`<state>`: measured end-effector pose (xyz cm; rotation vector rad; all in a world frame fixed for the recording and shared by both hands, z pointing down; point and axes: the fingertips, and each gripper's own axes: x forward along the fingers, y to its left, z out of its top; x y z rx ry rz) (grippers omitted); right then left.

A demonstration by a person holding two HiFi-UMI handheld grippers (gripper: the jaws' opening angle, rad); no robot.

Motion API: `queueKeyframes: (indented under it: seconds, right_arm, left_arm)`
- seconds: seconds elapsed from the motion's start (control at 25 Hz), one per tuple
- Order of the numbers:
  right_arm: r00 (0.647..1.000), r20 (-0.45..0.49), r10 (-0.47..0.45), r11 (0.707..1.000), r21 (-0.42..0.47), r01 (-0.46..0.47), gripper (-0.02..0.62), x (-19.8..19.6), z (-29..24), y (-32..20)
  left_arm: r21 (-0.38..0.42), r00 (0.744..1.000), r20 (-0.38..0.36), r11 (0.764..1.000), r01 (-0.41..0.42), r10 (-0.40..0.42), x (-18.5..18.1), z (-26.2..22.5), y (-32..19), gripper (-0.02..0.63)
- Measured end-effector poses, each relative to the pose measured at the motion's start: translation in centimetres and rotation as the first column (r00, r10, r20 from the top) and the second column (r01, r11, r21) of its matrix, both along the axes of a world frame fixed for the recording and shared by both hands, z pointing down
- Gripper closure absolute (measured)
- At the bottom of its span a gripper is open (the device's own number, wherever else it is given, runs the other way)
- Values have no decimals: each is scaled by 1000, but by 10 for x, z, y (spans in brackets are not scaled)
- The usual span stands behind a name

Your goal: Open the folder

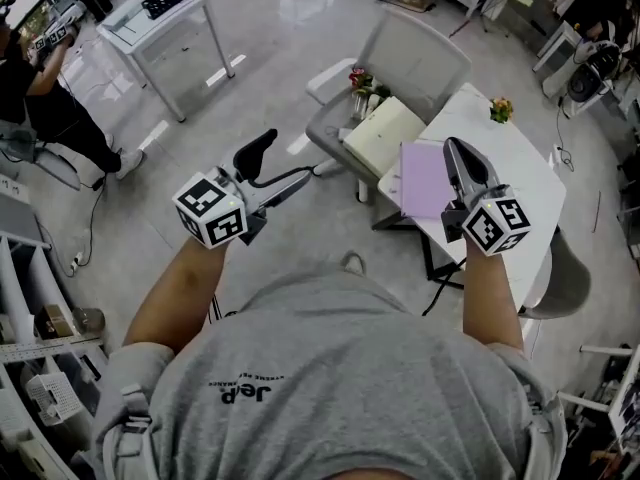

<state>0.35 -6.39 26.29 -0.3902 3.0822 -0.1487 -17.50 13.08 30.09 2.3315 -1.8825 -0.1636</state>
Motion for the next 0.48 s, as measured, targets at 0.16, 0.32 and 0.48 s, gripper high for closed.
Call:
queueKeyframes:
  seconds: [0.16,0.32,0.48]
  right_arm:
    - [997,18,-71,997,-14,72,592,-32,4,-64]
    - [993,31,-111,994,-20,111,592,-49,4,-125]
    - [995,20,-98,994,-47,98,592,-59,23,-166]
  left_arm:
    - [0,999,0,999,53,-53,-17,-3,-53,167]
    - [-6,997,-6,997,74,-74,-24,-5,-108,167]
    - [-33,998,-23,998,50,-51,-31,6,-149,167]
